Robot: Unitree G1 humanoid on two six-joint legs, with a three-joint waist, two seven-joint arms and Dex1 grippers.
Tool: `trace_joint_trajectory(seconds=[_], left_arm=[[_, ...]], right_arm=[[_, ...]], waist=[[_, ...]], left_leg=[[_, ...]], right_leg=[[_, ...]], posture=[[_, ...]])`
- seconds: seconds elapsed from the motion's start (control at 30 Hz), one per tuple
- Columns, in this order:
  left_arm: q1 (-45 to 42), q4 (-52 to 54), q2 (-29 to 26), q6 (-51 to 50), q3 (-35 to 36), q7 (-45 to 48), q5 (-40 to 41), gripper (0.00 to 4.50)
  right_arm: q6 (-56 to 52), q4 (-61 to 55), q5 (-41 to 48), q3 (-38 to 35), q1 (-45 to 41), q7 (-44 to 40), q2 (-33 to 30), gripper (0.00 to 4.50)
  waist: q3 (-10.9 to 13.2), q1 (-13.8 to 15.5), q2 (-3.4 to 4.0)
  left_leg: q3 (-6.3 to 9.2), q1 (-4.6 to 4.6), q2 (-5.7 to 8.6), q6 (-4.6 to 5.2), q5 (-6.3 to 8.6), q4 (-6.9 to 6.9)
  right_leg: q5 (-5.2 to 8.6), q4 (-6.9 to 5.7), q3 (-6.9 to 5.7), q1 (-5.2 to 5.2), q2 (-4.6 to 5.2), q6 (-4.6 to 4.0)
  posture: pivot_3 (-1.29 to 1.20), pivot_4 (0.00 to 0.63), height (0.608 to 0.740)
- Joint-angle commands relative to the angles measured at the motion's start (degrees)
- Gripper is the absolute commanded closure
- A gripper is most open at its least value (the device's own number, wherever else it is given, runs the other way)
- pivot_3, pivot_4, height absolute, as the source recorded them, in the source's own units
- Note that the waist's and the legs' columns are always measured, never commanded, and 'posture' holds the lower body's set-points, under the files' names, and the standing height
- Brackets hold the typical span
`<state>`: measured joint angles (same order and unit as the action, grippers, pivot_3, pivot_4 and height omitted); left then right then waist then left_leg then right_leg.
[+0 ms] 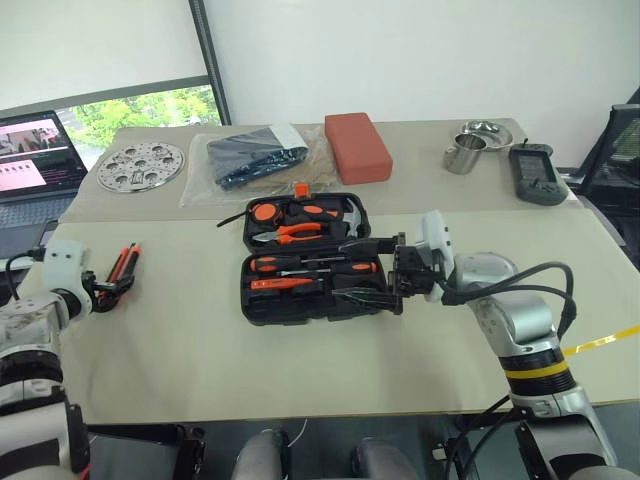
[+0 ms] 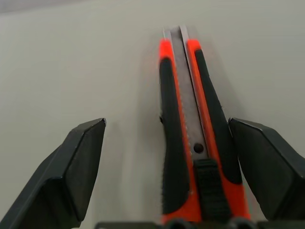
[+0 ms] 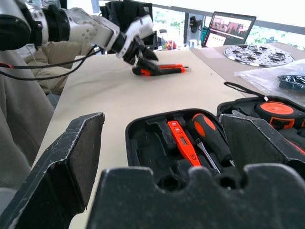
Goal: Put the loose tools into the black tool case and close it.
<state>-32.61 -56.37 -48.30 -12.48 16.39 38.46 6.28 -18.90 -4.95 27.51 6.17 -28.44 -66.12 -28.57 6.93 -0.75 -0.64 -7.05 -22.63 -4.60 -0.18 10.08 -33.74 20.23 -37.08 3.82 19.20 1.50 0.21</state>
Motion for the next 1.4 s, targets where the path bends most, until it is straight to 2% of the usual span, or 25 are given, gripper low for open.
trace_joint_trajectory(seconds=[0.03, 0.07, 0.27, 0.43, 0.6, 0.73, 0.87, 1.0, 1.13, 1.4], left_arm=[[-0.97, -6.45, -0.59, 0.11, -3.0, 3.63, -2.17, 0.61], [-1.31, -7.37, -0.56, 0.18, -3.33, 4.16, -2.19, 0.8], [-2.51, -9.42, -0.26, 1.53, -3.27, 5.25, -1.19, 2.77], [-4.39, -5.17, 0.79, 8.38, -1.4, 9.29, 1.96, 2.77], [-7.03, 7.99, 3.86, 8.12, -2.22, 18.88, 6.68, 2.77], [-9.16, 22.58, 7.73, 7.52, -9.51, 29.01, 7.61, 2.77], [-10.76, 30.1, 11.21, 7.82, -17.21, 34.92, 6.17, 2.77], [-10.35, 34.01, 14.17, 8.99, -23.87, 38.58, 4.09, 2.77], [-7.76, 36.04, 14.42, 9.99, -28.18, 40.53, 2.1, 2.77], [-3.55, 40.86, 12.95, 5.77, -30.91, 39.95, 0.1, 2.77]], right_arm=[[1.66, -1.47, 0.2, -1.45, 0.0, 0.22, -0.34, 0.0], [1.7, -1.58, 0.17, -1.48, 0.16, 0.3, -0.38, 0.0], [1.93, -1.92, 0.11, -1.81, 0.73, 0.58, -0.56, 0.0], [2.14, -2.04, 0.35, -2.42, 1.1, 0.56, -1.1, 0.0], [2.19, -2.25, 0.85, -3.69, 1.35, 0.59, -2.11, 0.0], [1.69, -3.83, 1.17, -5.09, 2.48, 0.99, -3.28, 0.0], [0.84, -5.43, 1.7, -6.69, 4.23, 1.46, -5.12, 0.0], [0.74, -7.1, 0.92, -7.76, 7.27, 2.1, -7.88, 0.0], [0.65, -9.23, 0.61, -8.33, 10.41, 3.25, -9.92, 0.0], [-0.49, -11.66, 1.71, -9.21, 12.39, 5.43, -10.66, 0.0]], waist=[[-0.04, -0.09, 0.07], [-0.06, -0.09, 0.1], [-0.15, -0.14, 0.24], [-0.14, -0.05, 0.22], [-0.11, 0.91, -0.03], [-0.13, 1.26, -0.1], [-0.21, 0.89, 0.04], [-0.21, 0.36, 0.05], [-0.21, -0.47, 0.05], [-0.19, -0.05, 0.04]], left_leg=[[-0.03, 0.02, -0.02, 0.0, 0.0, 0.01], [-0.05, 0.05, -0.02, 0.0, 0.0, 0.02], [-0.17, 0.16, -0.04, 0.0, 0.0, 0.01], [-0.21, 0.16, -0.06, 0.0, 0.01, 0.0], [-0.17, -0.19, -0.04, -0.02, -0.01, -0.13], [-0.16, -0.26, 0.0, -0.05, -0.03, -0.12], [-0.25, -0.19, 0.0, -0.07, -0.04, -0.11], [-0.36, -0.18, -0.01, -0.1, -0.07, -0.14], [-0.35, -0.15, -0.08, -0.11, -0.08, -0.13], [-0.31, -0.16, -0.11, -0.06, -0.05, -0.15]], right_leg=[[0.0, 0.0, 0.0, 0.0, -0.01, 0.0], [0.0, -0.01, 0.0, 0.0, -0.01, 0.0], [0.0, -0.04, 0.0, -0.01, 0.02, 0.0], [0.0, -0.05, 0.01, 0.0, 0.03, 0.0], [-0.02, -0.02, -0.11, 0.13, 0.05, -0.02], [-0.06, 0.05, -0.14, 0.12, 0.03, -0.08], [-0.05, 0.12, 0.01, 0.07, -0.05, -0.07], [-0.05, 0.21, 0.14, 0.06, -0.18, -0.07], [-0.05, 0.23, 0.26, 0.06, -0.29, -0.06], [-0.05, 0.22, 0.3, 0.04, -0.26, -0.06]], posture=[[0.0, 0.15, 0.74], [0.0, 0.15, 0.74], [0.0, 0.15, 0.74], [0.0, 0.15, 0.74], [0.0, 0.15, 0.74], [0.0, 0.15, 0.74], [0.0, 0.15, 0.74], [0.0, 0.15, 0.74], [0.0, 0.15, 0.74], [0.0, 0.15, 0.74]])
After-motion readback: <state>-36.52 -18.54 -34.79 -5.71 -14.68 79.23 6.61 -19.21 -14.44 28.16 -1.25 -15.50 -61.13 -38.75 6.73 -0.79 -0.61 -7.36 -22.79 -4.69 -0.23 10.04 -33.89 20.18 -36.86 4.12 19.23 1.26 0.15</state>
